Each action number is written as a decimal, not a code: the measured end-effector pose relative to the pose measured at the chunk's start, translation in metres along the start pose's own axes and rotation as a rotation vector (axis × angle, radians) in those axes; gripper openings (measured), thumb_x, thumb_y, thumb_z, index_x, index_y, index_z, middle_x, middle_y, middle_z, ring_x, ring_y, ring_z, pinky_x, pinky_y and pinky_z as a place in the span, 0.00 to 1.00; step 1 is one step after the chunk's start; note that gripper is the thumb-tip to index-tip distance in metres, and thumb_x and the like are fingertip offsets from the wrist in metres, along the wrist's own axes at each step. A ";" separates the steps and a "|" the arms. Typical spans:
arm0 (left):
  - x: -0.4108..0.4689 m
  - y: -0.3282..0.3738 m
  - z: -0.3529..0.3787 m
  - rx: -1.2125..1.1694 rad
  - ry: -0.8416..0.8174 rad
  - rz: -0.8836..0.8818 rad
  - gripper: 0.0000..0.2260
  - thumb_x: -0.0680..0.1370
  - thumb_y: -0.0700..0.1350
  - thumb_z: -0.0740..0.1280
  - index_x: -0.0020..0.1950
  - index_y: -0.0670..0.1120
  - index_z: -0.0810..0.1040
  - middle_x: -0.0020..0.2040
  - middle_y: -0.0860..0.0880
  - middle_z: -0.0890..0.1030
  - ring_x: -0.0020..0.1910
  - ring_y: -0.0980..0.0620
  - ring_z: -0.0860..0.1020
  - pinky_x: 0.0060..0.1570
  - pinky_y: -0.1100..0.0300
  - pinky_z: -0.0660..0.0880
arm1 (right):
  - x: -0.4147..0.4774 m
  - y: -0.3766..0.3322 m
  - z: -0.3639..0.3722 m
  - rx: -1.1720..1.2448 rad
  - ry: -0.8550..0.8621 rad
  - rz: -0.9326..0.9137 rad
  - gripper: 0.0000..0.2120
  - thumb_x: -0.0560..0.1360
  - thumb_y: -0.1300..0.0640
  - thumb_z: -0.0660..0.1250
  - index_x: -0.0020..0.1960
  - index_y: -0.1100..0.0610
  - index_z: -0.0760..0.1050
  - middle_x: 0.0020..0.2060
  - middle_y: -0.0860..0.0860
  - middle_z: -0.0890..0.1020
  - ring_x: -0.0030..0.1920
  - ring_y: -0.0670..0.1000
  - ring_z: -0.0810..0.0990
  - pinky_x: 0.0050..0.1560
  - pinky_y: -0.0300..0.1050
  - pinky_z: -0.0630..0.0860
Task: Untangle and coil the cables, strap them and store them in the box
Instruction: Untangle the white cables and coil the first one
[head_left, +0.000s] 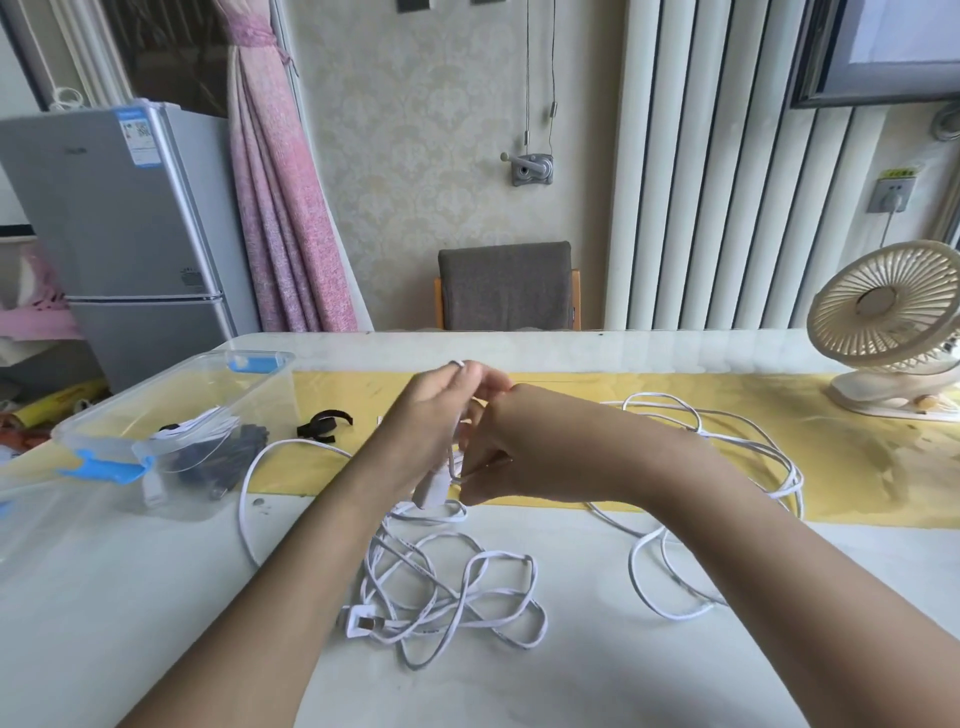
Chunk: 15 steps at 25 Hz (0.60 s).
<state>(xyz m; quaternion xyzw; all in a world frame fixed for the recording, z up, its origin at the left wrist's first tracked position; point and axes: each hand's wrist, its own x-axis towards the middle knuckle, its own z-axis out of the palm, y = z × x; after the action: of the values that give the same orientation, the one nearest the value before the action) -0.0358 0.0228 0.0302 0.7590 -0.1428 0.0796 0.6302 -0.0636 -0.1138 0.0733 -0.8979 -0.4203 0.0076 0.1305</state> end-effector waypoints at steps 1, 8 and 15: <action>0.000 -0.001 0.002 0.095 -0.018 -0.019 0.12 0.81 0.45 0.59 0.39 0.45 0.75 0.23 0.56 0.73 0.22 0.58 0.67 0.26 0.66 0.65 | -0.002 0.000 -0.004 0.020 -0.008 -0.002 0.05 0.74 0.54 0.70 0.43 0.55 0.82 0.30 0.44 0.77 0.35 0.39 0.74 0.36 0.39 0.68; -0.010 0.003 -0.002 -0.018 -0.569 -0.248 0.18 0.76 0.54 0.57 0.39 0.43 0.78 0.19 0.49 0.66 0.14 0.57 0.55 0.18 0.66 0.51 | -0.023 0.024 -0.049 0.130 0.189 0.039 0.07 0.72 0.50 0.71 0.40 0.52 0.83 0.31 0.51 0.81 0.30 0.49 0.71 0.33 0.42 0.70; -0.003 0.003 -0.017 -0.549 -0.816 -0.305 0.22 0.74 0.64 0.61 0.36 0.46 0.79 0.19 0.55 0.67 0.14 0.59 0.55 0.15 0.68 0.53 | -0.035 0.060 -0.066 0.211 0.676 0.122 0.04 0.71 0.55 0.72 0.42 0.55 0.84 0.27 0.43 0.79 0.26 0.41 0.71 0.28 0.29 0.64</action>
<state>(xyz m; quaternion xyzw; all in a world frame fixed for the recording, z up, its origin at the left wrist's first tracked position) -0.0387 0.0394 0.0350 0.5469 -0.2805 -0.3563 0.7038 -0.0335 -0.1919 0.1188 -0.8546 -0.2960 -0.2389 0.3534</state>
